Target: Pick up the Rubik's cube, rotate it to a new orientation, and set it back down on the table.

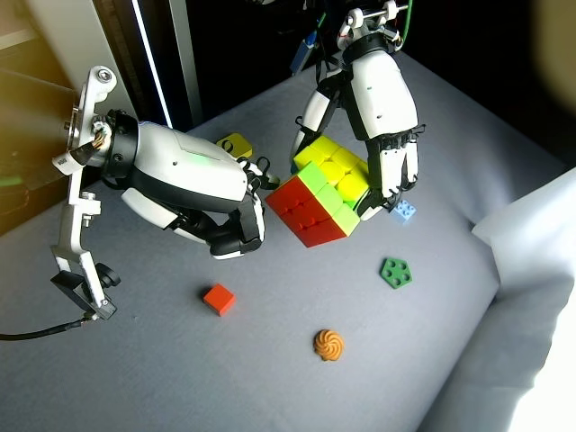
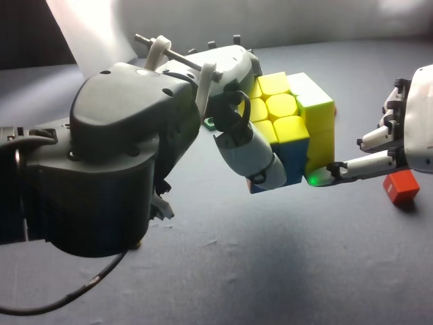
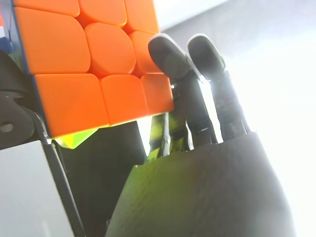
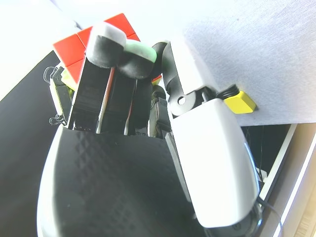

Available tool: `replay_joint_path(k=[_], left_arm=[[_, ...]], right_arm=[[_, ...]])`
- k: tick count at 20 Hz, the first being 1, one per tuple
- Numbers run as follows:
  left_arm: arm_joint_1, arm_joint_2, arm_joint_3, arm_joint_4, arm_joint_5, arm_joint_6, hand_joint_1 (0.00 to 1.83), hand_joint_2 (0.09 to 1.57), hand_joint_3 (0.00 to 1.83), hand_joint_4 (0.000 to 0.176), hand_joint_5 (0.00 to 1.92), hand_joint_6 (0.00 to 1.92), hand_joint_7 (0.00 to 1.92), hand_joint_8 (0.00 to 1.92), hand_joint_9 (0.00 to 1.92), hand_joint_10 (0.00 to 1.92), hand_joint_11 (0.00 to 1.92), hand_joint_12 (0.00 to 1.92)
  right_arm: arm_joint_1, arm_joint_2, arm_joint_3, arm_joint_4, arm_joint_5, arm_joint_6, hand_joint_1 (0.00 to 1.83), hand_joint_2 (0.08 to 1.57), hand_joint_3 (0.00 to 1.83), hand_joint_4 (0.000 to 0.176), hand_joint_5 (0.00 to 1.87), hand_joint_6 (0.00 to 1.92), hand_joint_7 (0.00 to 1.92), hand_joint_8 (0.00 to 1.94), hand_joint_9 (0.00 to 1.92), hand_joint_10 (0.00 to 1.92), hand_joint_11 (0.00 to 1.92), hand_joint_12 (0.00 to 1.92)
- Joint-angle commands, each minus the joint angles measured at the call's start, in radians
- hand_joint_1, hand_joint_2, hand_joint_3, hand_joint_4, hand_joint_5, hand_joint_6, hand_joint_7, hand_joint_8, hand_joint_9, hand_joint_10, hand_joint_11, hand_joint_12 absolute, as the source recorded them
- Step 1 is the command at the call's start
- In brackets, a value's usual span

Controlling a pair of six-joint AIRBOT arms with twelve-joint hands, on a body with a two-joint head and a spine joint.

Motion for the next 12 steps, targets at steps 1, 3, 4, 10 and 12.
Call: replay_joint_path(k=[1,3,4,10,12], left_arm=[[-0.021,-0.008,-0.007,0.072,0.046,-0.027,1.34,1.22,0.0,0.0,0.83,1.26,0.79,1.33,0.59,1.52,0.28,1.69],[-0.021,-0.008,-0.008,0.072,0.046,-0.027,1.33,1.23,0.0,0.0,0.84,1.24,0.76,1.37,0.58,1.54,0.28,1.7],[-0.021,-0.008,-0.008,0.072,0.046,-0.027,1.33,1.22,0.0,0.0,0.79,1.34,0.8,1.3,0.6,1.52,0.29,1.68],[-0.02,-0.008,-0.009,0.072,0.048,-0.024,1.34,1.22,0.0,0.0,0.75,1.36,0.81,1.31,0.62,1.52,0.28,1.75],[-0.02,-0.008,-0.009,0.072,0.048,-0.024,1.34,1.21,0.0,0.0,0.79,1.29,0.83,1.3,0.63,1.52,0.28,1.72]], right_arm=[[0.011,-0.012,0.013,0.035,-0.049,-0.012,1.33,1.34,0.0,0.176,0.05,0.0,0.69,1.56,0.99,1.92,0.98,1.92],[0.01,-0.025,0.024,0.035,-0.056,-0.012,1.33,1.36,0.0,0.176,0.01,0.0,0.68,1.58,0.94,1.92,0.92,1.92],[0.01,-0.028,0.027,0.035,-0.056,-0.012,1.33,1.34,0.0,0.176,0.01,0.0,0.7,1.56,0.97,1.92,0.95,1.92],[0.011,-0.039,0.031,0.035,-0.059,-0.012,1.32,1.36,0.0,0.176,0.01,0.0,0.67,1.6,0.97,1.92,0.93,1.92],[0.012,-0.045,0.036,0.035,-0.063,-0.012,1.44,1.34,0.0,0.176,0.0,0.0,0.65,1.54,0.74,1.75,0.89,1.92]])
